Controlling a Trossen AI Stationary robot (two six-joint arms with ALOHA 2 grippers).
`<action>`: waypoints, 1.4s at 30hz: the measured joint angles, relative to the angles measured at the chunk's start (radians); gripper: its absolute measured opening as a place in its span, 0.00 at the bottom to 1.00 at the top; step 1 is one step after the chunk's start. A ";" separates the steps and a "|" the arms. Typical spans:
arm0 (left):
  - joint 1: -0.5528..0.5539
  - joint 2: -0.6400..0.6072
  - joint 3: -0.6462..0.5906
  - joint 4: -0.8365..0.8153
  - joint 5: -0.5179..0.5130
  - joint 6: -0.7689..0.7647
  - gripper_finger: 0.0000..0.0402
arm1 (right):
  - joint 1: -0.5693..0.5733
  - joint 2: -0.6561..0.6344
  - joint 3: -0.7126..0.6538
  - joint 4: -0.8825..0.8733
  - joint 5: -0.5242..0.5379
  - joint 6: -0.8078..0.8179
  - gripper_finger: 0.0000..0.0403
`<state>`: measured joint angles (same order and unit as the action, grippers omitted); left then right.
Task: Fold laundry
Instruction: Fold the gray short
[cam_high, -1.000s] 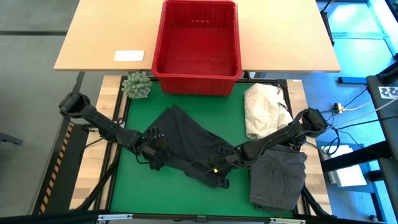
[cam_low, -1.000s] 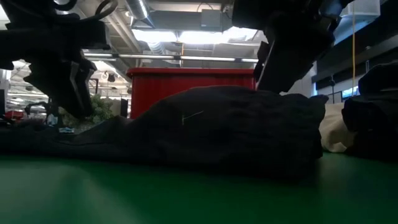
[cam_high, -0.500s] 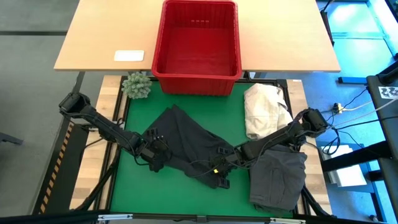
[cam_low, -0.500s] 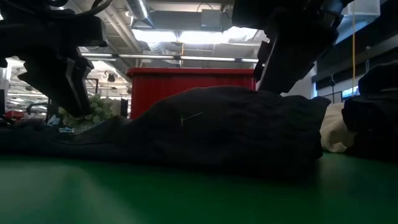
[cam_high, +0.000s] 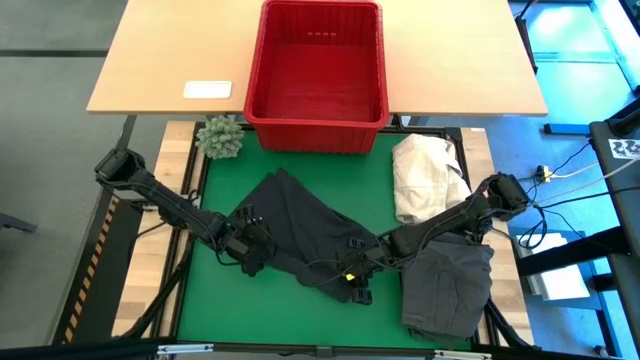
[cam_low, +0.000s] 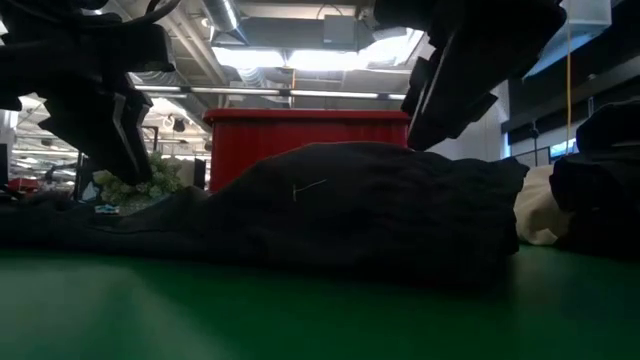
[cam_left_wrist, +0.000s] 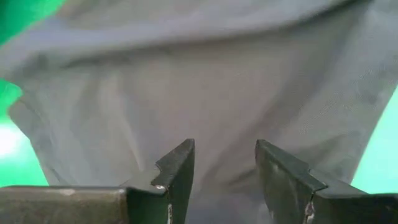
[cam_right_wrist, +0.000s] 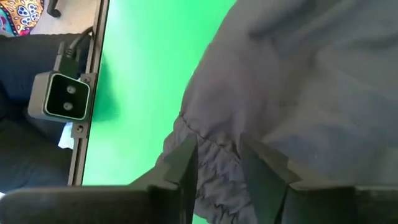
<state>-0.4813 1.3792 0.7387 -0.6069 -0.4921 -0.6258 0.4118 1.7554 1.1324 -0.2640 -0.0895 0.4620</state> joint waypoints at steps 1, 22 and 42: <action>-0.004 0.000 0.000 0.001 -0.011 0.000 0.40 | 0.000 0.000 0.000 0.005 0.000 -0.004 0.29; -0.041 0.000 0.000 0.020 0.006 -0.052 0.00 | -0.232 0.000 0.000 -0.062 0.128 -0.217 0.03; 0.029 0.042 -0.141 0.068 0.098 -0.019 0.00 | -0.280 0.020 -0.004 -0.332 0.187 -0.109 0.01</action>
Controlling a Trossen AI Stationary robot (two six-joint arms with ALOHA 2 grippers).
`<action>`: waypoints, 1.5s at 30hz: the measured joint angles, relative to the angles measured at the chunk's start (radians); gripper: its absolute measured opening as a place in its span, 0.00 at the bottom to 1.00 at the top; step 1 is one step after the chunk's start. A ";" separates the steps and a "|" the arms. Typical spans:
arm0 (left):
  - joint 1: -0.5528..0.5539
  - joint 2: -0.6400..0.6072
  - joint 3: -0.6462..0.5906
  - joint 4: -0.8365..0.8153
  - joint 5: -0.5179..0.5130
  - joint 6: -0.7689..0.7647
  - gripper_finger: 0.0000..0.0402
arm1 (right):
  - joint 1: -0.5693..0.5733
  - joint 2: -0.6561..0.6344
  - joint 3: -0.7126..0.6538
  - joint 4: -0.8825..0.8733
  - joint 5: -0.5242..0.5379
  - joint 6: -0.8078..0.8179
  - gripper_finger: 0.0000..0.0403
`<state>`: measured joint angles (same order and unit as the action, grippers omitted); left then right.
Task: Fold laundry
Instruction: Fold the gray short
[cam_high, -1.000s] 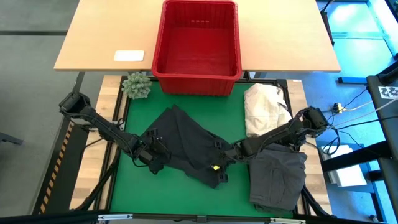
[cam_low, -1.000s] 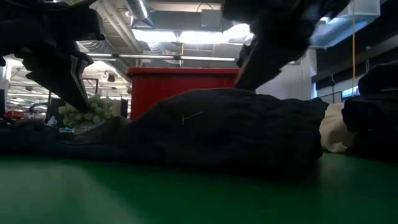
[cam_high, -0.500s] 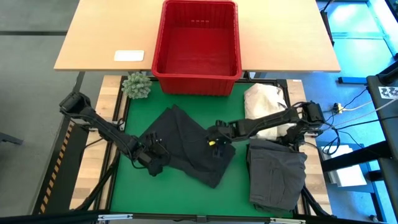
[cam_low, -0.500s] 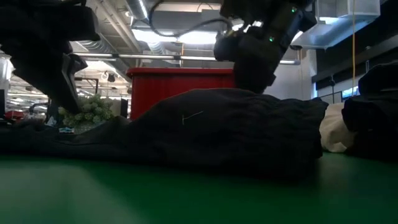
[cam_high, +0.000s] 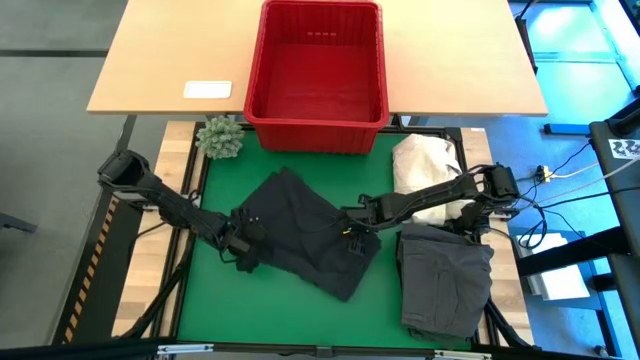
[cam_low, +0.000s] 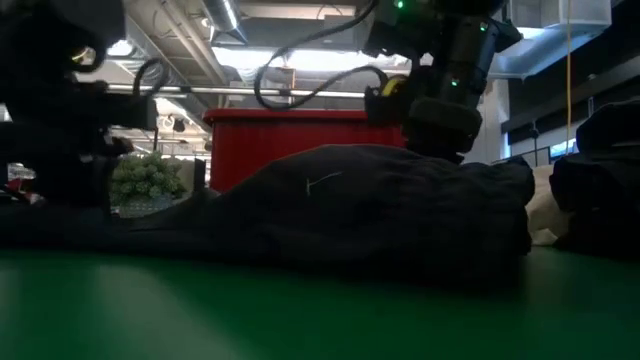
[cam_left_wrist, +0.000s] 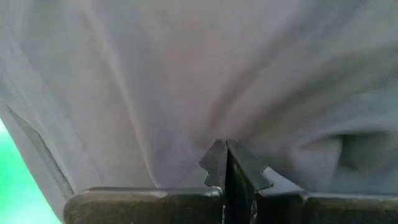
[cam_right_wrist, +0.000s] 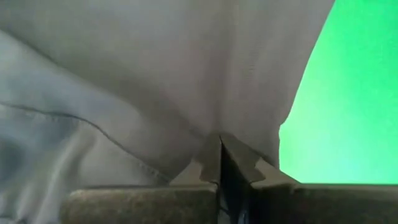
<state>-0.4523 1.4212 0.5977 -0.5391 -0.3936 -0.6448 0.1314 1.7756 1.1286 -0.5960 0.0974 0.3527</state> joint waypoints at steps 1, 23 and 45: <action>0.017 0.000 -0.012 0.017 0.004 0.007 0.00 | 0.000 0.003 0.000 -0.010 -0.001 0.008 0.01; 0.416 0.000 -0.054 0.201 -0.015 0.366 0.00 | 0.229 0.033 0.000 0.133 -0.199 0.141 0.01; 0.374 -0.188 -0.002 0.105 -0.031 0.396 0.00 | 0.247 0.032 0.051 0.073 -0.244 0.137 0.01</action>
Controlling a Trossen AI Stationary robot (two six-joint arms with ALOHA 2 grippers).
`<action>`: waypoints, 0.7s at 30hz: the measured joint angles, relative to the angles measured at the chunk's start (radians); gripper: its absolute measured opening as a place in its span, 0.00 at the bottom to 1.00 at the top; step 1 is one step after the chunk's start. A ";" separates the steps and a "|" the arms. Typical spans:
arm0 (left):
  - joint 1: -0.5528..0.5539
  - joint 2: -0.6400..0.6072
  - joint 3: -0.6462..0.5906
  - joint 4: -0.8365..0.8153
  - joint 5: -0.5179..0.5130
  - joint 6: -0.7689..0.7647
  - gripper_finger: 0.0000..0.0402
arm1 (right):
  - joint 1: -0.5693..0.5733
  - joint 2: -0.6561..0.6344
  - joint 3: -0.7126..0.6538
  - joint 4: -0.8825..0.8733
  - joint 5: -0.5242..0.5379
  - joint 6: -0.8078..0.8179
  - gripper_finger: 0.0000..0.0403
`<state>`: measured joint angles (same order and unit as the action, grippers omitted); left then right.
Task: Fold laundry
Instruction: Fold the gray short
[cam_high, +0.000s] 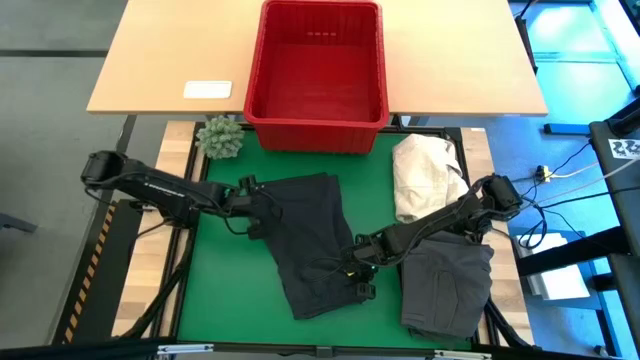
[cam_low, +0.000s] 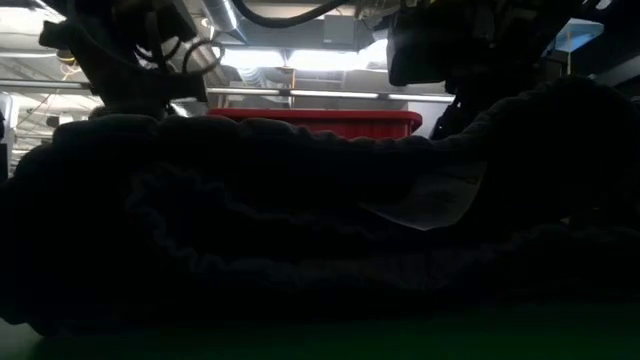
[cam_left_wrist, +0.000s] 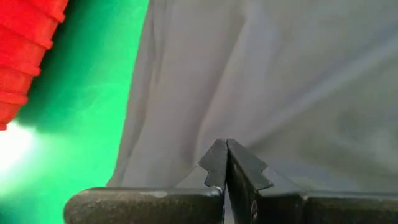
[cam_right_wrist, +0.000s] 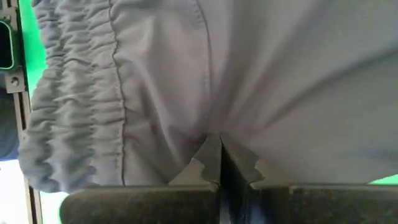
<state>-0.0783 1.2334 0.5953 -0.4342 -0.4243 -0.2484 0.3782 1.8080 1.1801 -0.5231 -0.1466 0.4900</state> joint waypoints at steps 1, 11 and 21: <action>-0.009 -0.007 0.000 0.005 0.004 -0.012 0.00 | 0.000 0.000 0.000 0.000 0.004 0.000 0.01; -0.176 -0.019 0.000 0.178 0.097 -0.040 0.00 | -0.001 -0.001 0.024 -0.003 0.020 -0.031 0.01; -0.340 0.010 0.001 0.453 0.093 -0.039 0.00 | -0.033 -0.002 0.090 0.070 0.200 -0.231 0.01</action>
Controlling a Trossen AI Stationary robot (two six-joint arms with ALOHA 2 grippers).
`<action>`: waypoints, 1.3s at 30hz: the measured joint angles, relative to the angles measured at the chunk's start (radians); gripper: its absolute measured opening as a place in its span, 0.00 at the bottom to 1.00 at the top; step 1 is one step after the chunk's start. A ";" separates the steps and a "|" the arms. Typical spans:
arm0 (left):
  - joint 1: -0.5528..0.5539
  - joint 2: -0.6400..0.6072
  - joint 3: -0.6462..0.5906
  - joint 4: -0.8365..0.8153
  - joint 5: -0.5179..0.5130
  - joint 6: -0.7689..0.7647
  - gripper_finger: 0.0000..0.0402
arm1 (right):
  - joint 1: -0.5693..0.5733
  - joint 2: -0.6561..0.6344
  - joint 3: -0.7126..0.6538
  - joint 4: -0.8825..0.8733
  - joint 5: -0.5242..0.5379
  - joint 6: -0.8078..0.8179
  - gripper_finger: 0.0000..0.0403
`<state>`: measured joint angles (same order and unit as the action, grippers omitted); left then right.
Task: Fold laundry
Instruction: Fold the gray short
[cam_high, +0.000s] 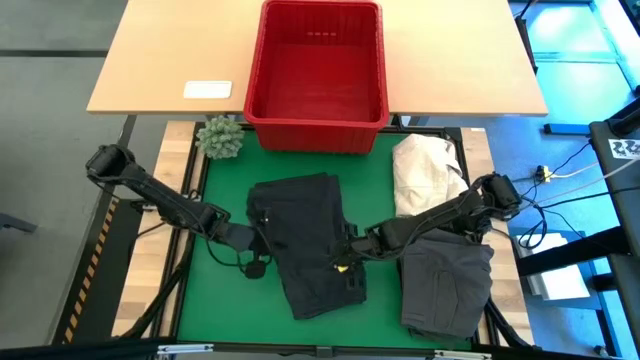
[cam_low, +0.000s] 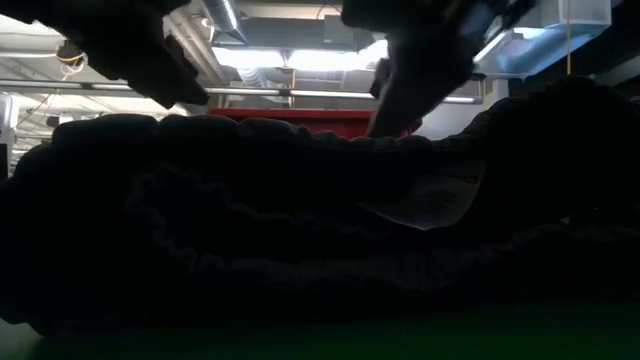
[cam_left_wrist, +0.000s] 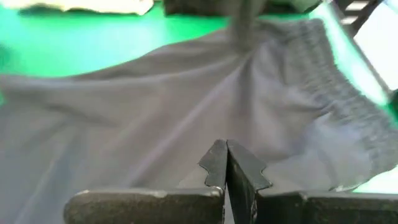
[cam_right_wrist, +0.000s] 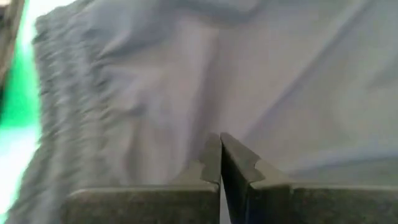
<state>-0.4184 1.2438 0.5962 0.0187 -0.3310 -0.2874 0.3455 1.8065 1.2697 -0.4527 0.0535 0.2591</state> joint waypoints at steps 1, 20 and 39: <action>-0.012 0.011 0.001 0.026 -0.001 0.000 0.00 | -0.011 0.000 0.000 0.008 0.013 -0.005 0.01; -0.078 0.380 0.001 0.236 0.010 -0.157 0.00 | -0.266 0.124 0.000 0.045 0.033 -0.039 0.01; -0.091 0.404 0.006 0.047 0.134 -0.027 0.00 | -0.271 0.154 0.001 -0.137 0.004 0.122 0.01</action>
<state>-0.5095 1.6480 0.6018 0.0653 -0.1974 -0.3147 0.0745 1.9601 1.2709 -0.5896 0.0572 0.3816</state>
